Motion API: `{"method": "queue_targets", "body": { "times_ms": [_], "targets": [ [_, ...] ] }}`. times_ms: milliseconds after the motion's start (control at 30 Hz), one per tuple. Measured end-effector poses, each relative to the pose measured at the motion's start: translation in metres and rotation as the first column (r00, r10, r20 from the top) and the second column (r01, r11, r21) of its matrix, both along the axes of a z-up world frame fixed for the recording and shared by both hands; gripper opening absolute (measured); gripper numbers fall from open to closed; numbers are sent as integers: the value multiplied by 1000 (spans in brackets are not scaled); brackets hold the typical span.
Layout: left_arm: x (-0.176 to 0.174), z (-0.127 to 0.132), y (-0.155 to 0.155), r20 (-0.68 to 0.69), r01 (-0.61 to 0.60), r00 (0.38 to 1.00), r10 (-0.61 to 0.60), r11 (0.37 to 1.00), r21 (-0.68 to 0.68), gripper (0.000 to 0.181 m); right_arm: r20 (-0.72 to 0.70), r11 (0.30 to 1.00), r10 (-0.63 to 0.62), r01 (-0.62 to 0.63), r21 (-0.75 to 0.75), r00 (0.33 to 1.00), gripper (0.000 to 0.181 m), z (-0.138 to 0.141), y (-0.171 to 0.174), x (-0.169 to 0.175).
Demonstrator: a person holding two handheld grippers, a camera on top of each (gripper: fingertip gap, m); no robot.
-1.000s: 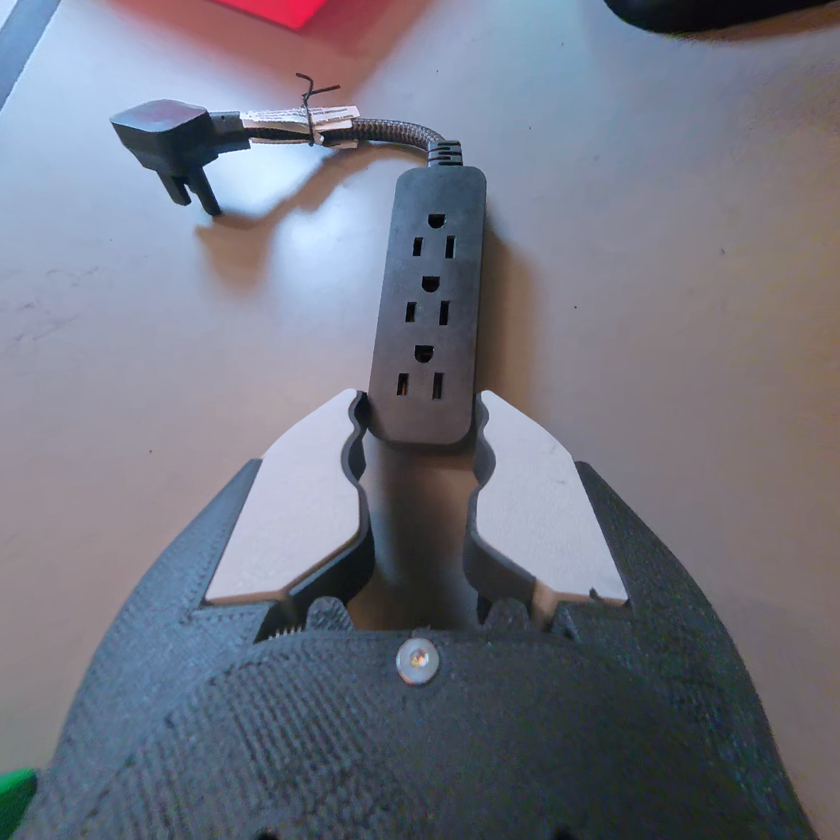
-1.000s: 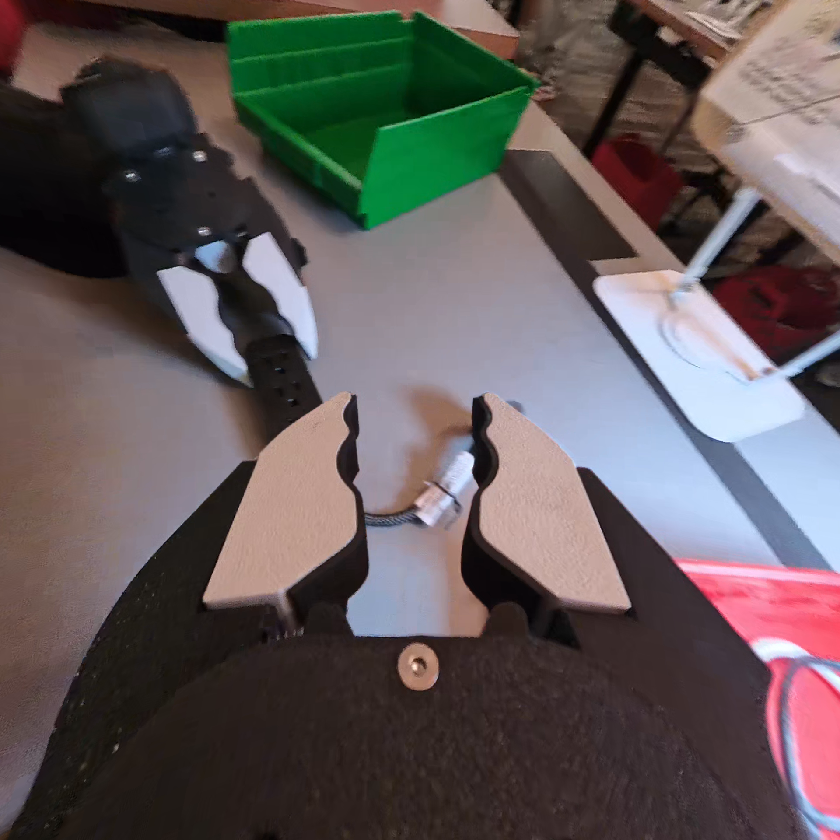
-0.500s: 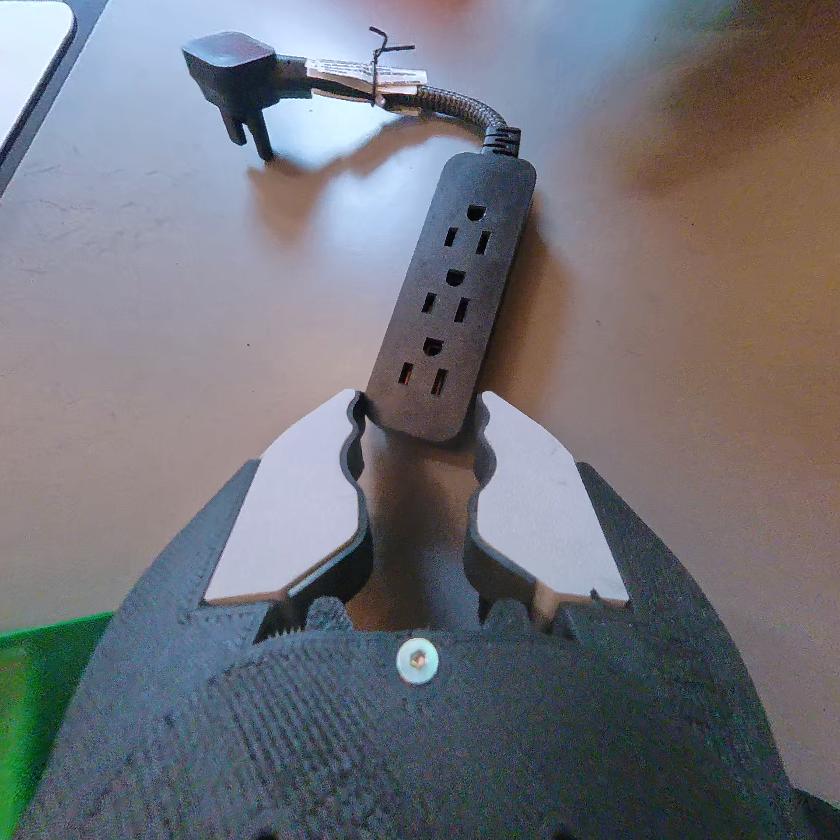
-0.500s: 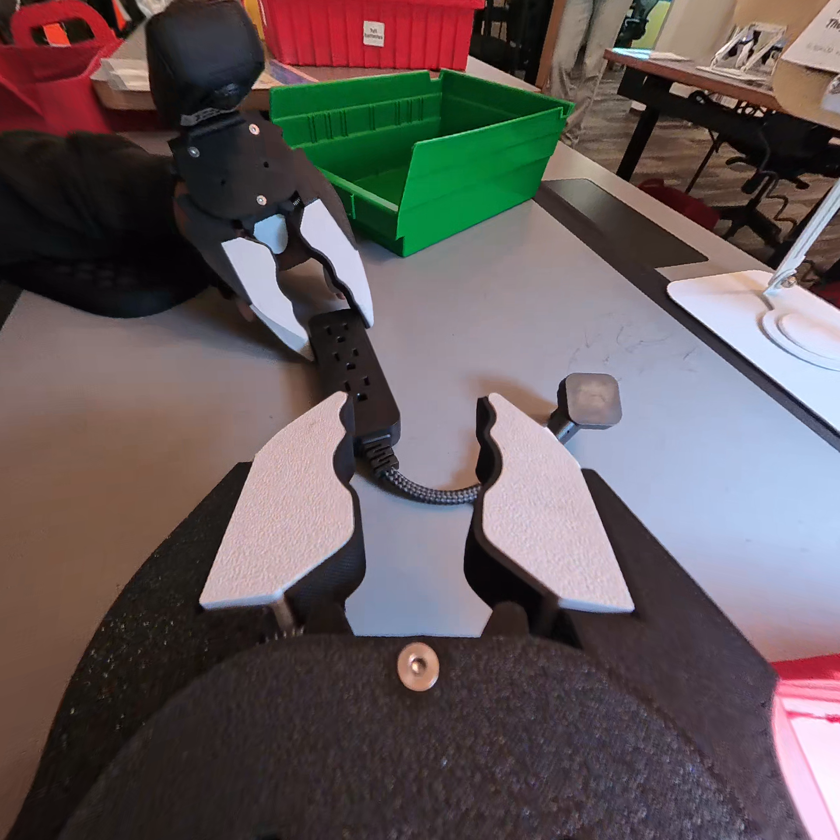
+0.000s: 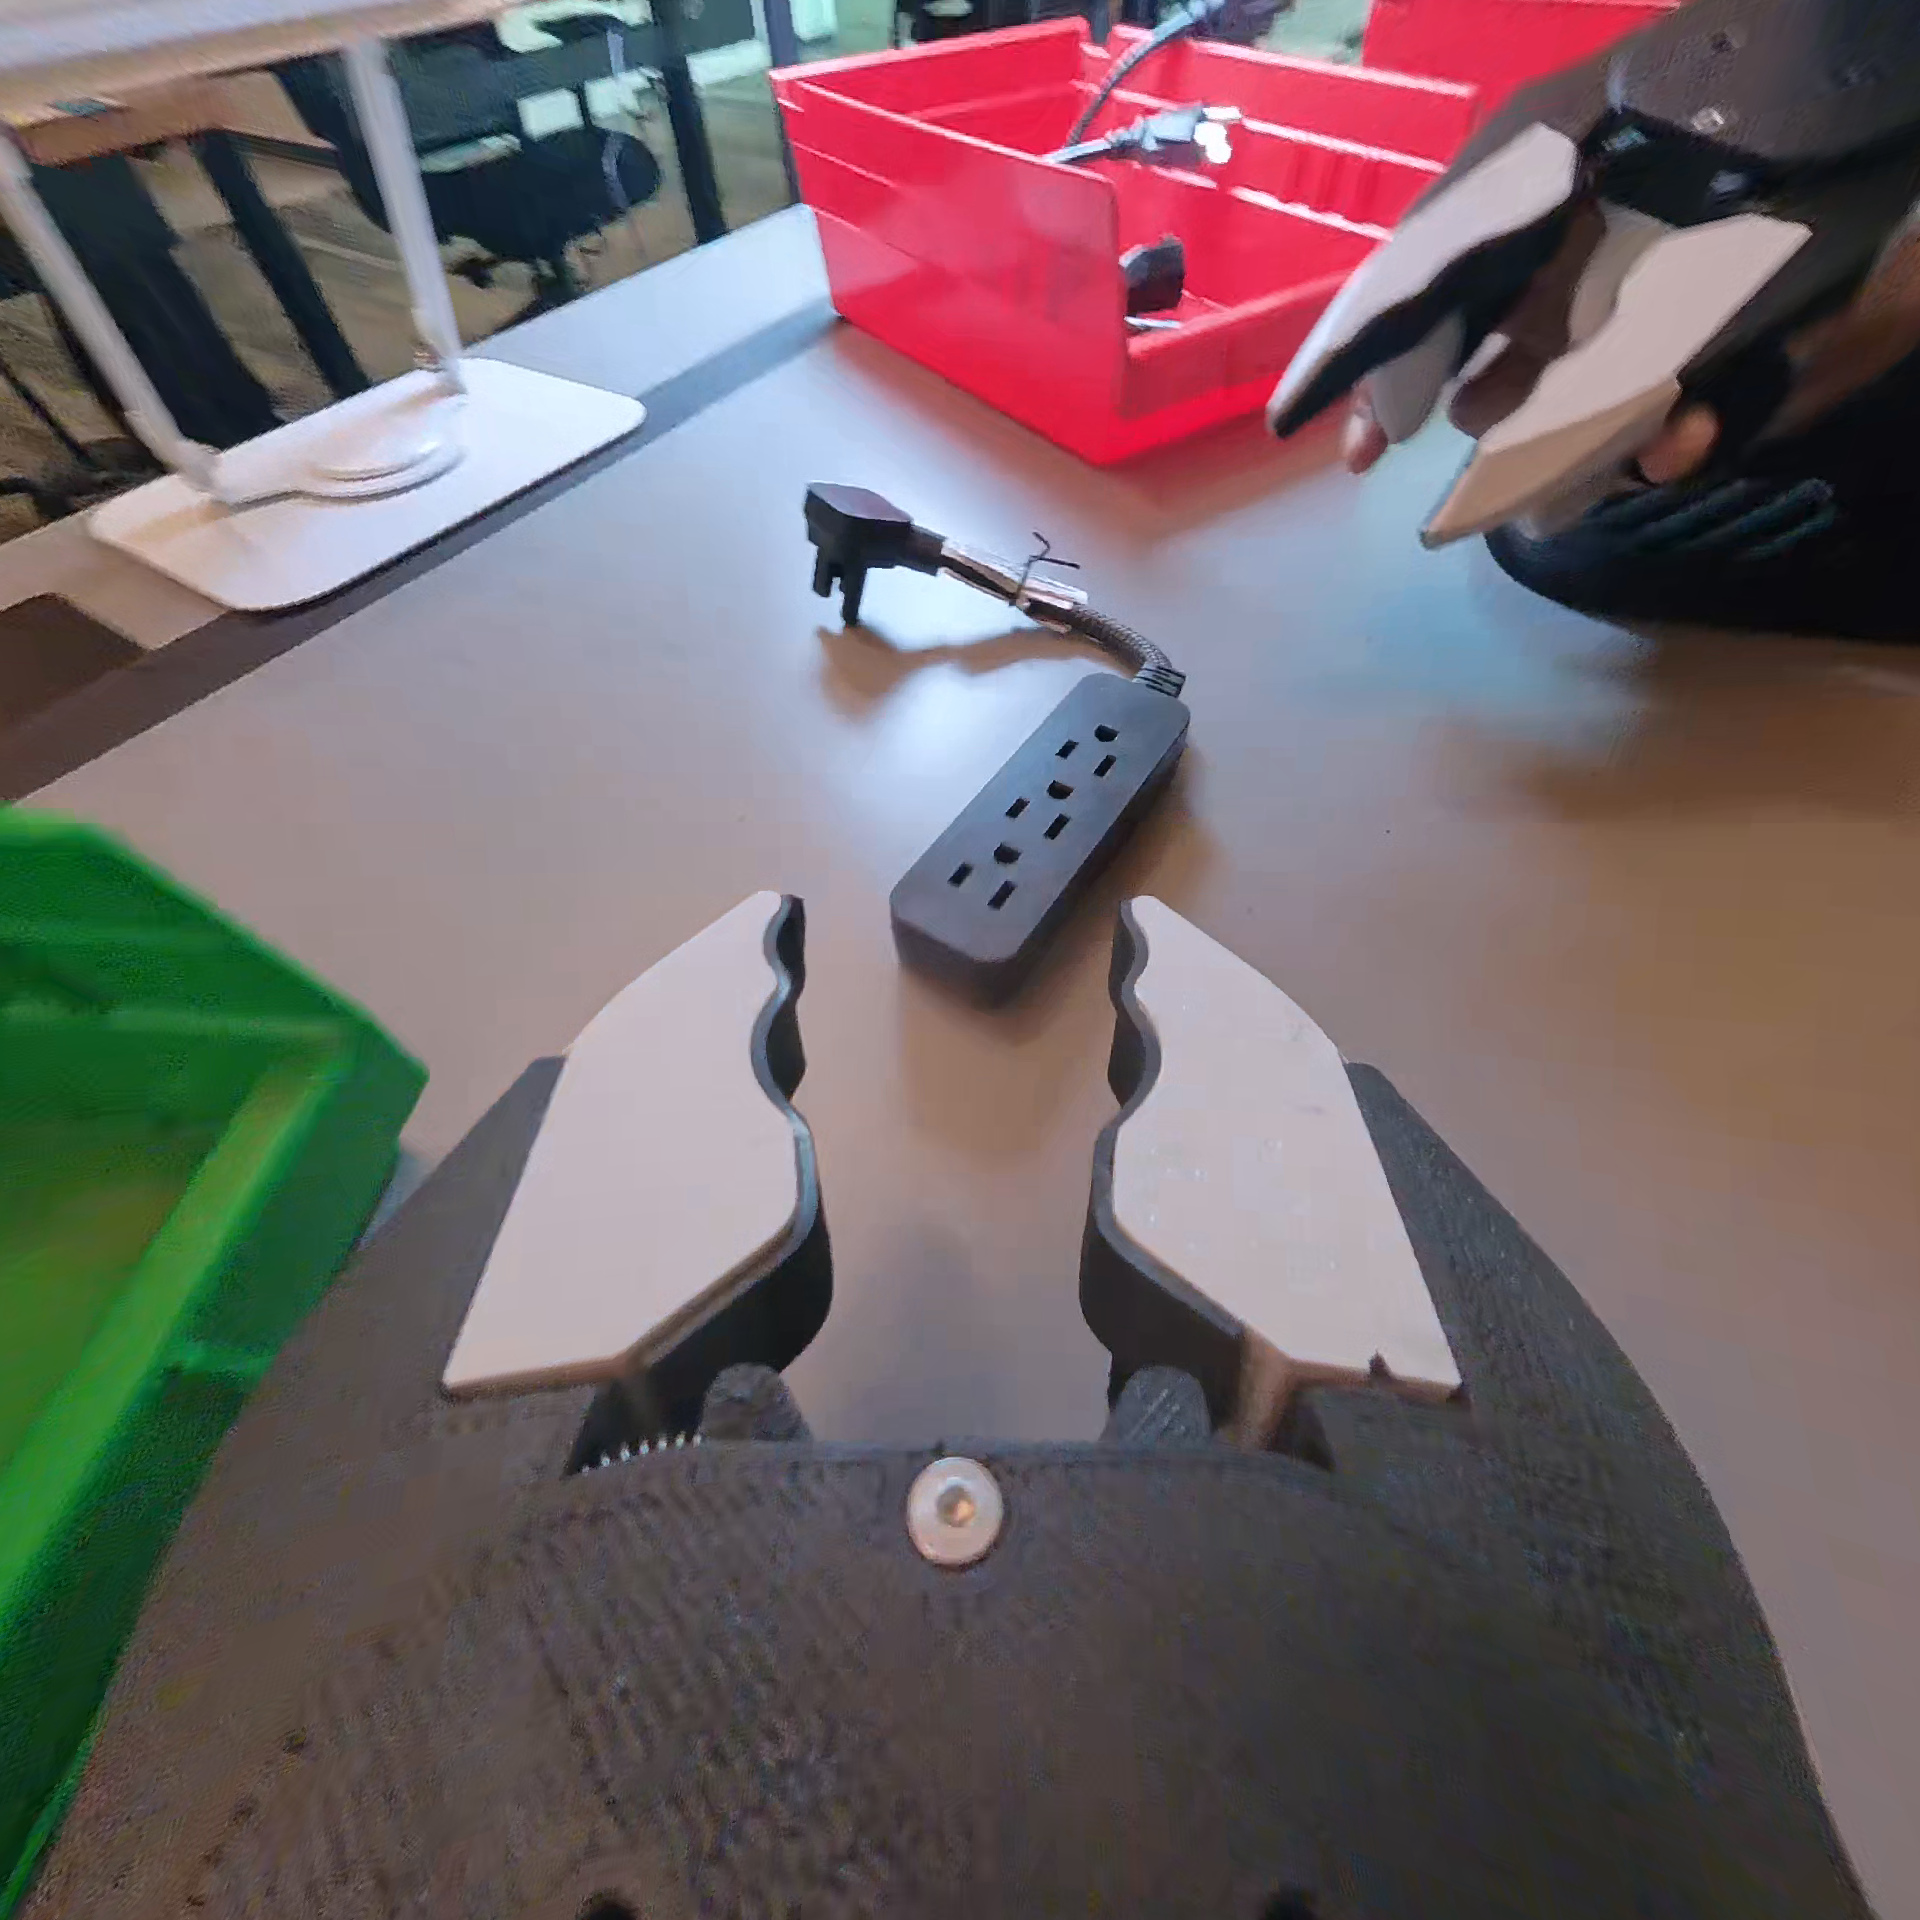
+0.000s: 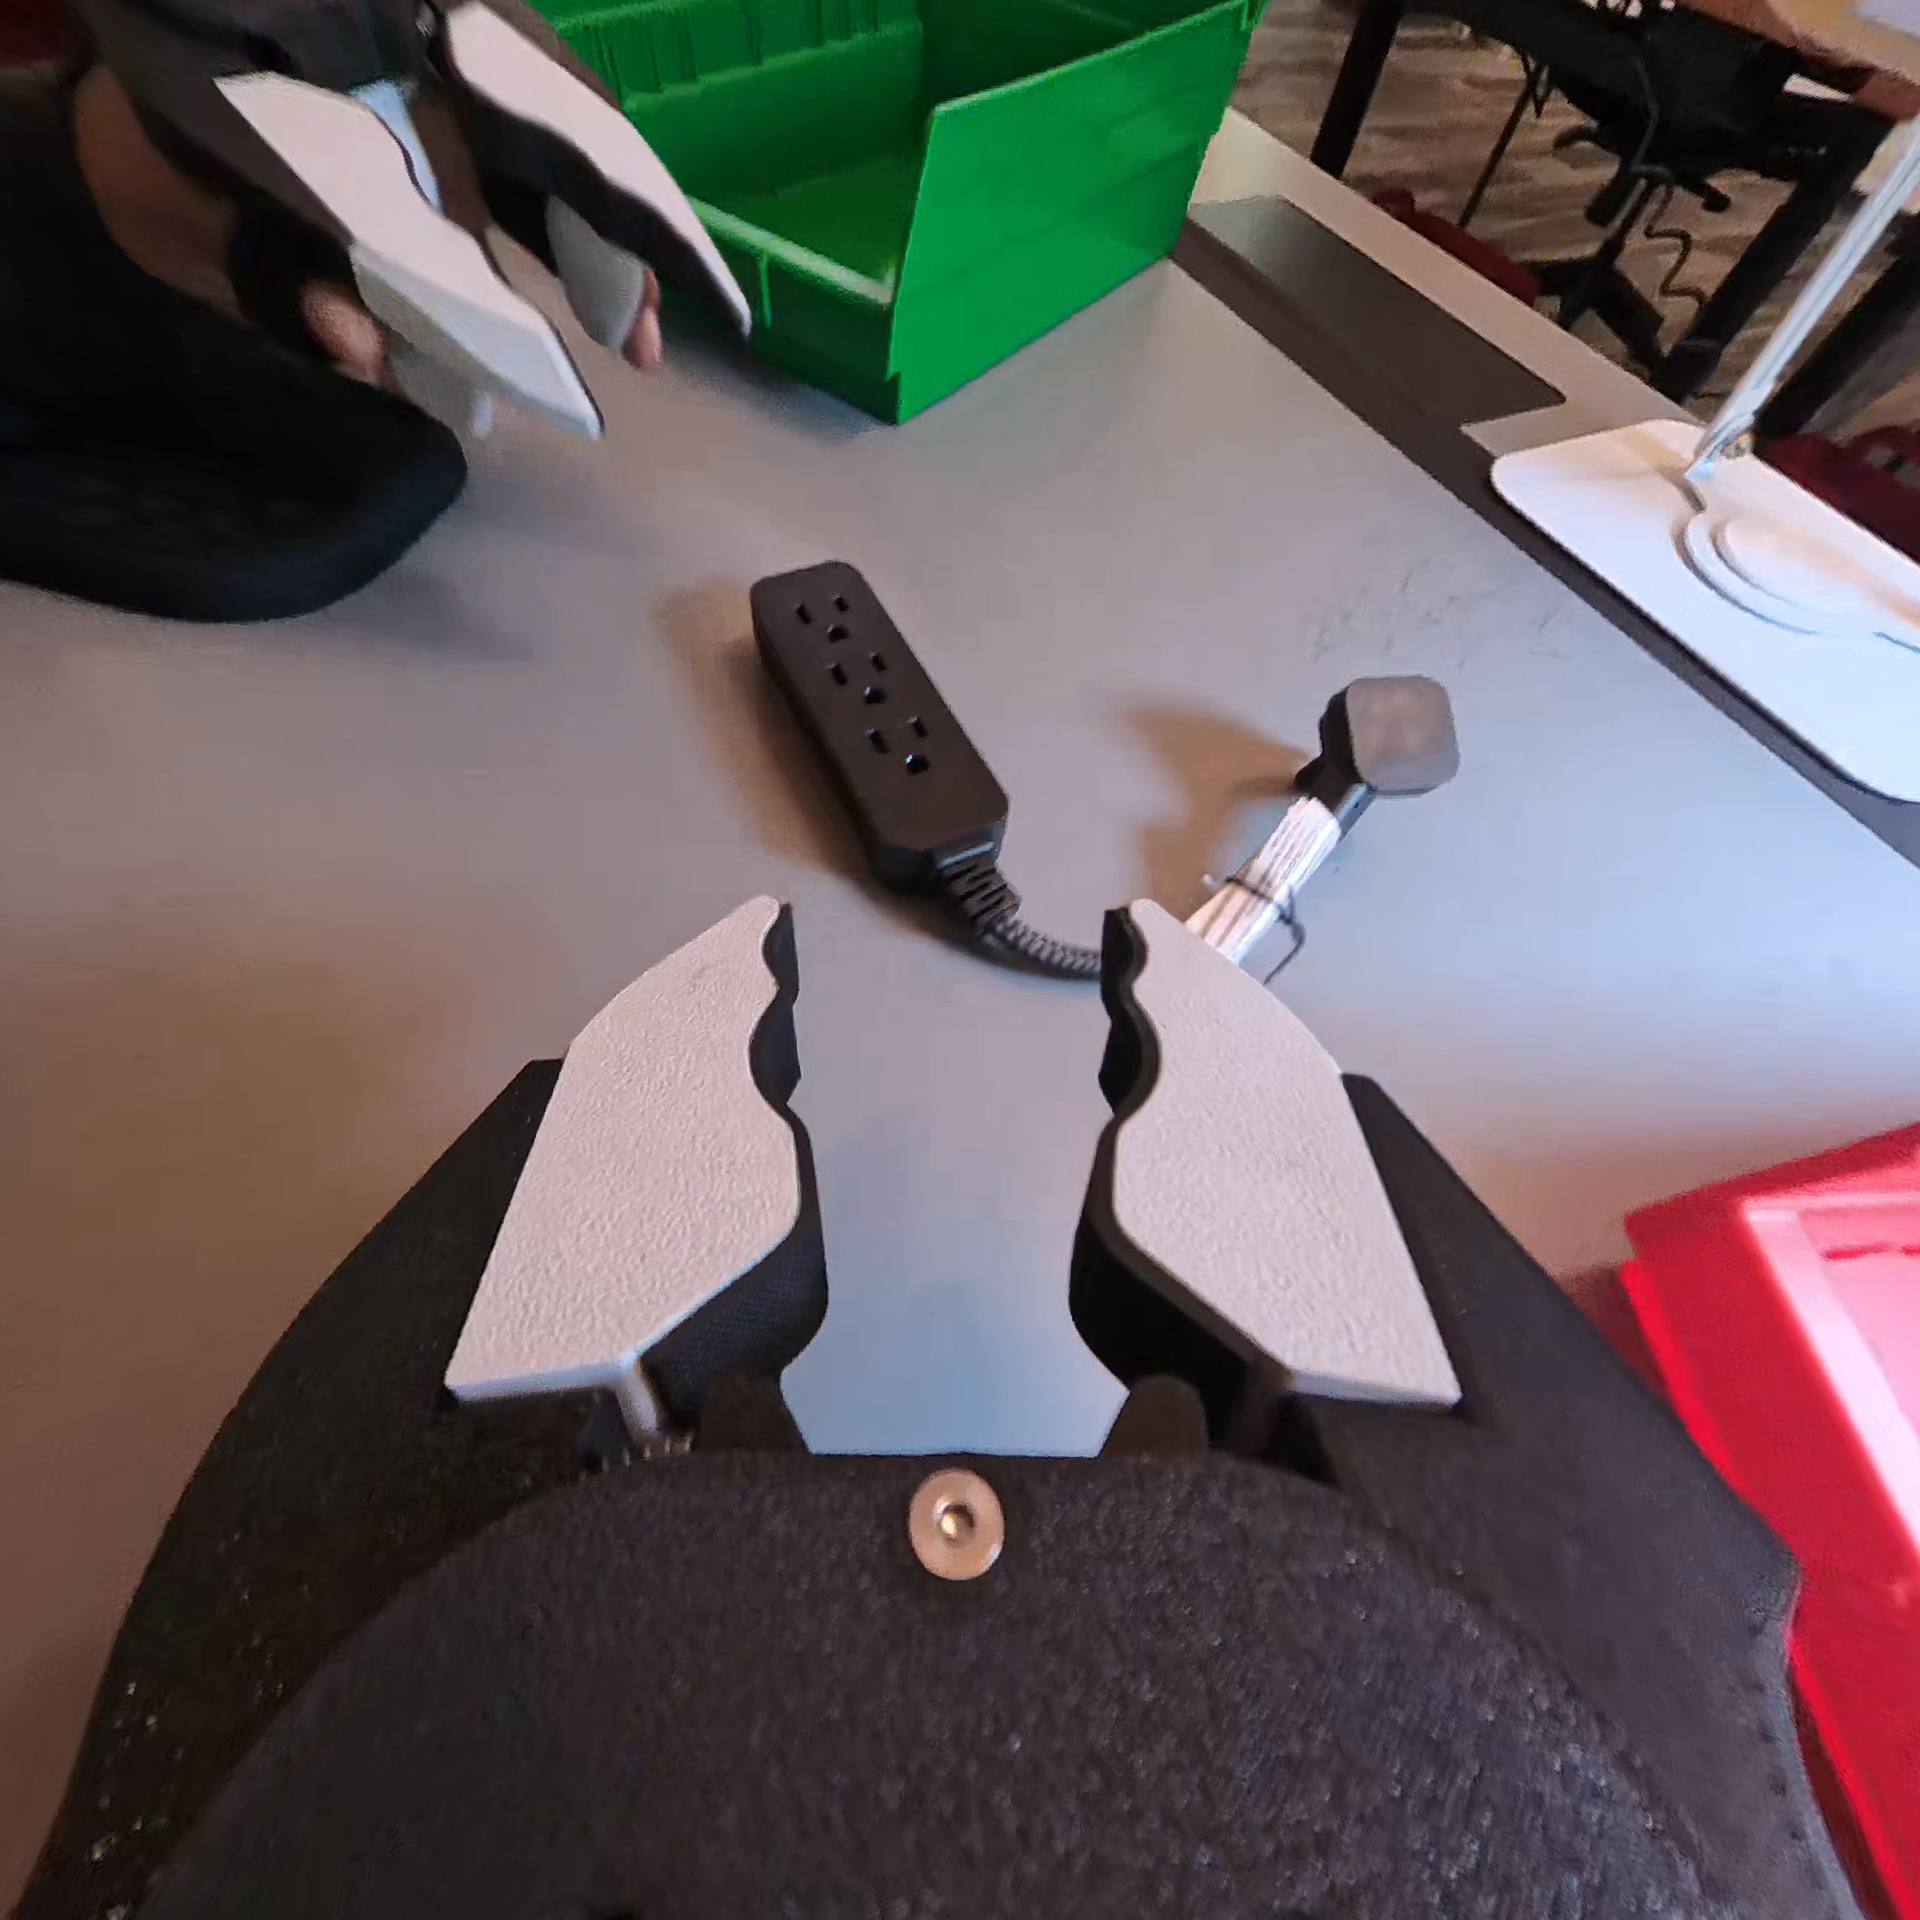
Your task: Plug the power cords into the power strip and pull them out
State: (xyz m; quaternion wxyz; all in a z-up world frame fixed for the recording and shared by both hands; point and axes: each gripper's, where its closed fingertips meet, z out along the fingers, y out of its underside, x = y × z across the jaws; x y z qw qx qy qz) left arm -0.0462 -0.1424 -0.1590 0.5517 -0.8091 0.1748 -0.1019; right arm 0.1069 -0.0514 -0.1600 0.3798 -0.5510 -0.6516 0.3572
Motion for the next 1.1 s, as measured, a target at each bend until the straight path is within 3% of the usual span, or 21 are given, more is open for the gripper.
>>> {"method": "queue_targets", "body": {
  "times_ms": [233,400,633,733,800,833,933,1100],
  "targets": [
    [-42,37,-52,130,-267,961,244,942,203,59,154,997,-59,65,-34,986,75,-34,-20,-3],
    [-53,44,-70,224,-338,932,284,904,263,57,244,999,-50,53,-3,969,79,-53,-18,-23],
    [-52,44,-68,259,-311,934,245,915,257,57,387,987,77,-126,102,919,78,-53,-16,-69],
    [-51,44,-69,270,-301,935,231,918,259,57,522,958,182,-271,98,833,78,-64,-27,-84],
    [-51,45,-70,271,-303,934,231,916,263,56,574,935,212,-335,116,791,55,-70,-30,-93],
    [-52,45,-70,271,-305,934,233,915,266,55,575,917,250,-381,118,779,44,-68,-34,-97],
    [-51,46,-71,272,-303,935,229,914,272,53,568,894,265,-420,157,779,43,-54,-37,-98],
    [-49,44,-69,264,-291,939,222,921,261,50,376,920,300,-370,128,876,43,26,-51,-75]
  ]
}}
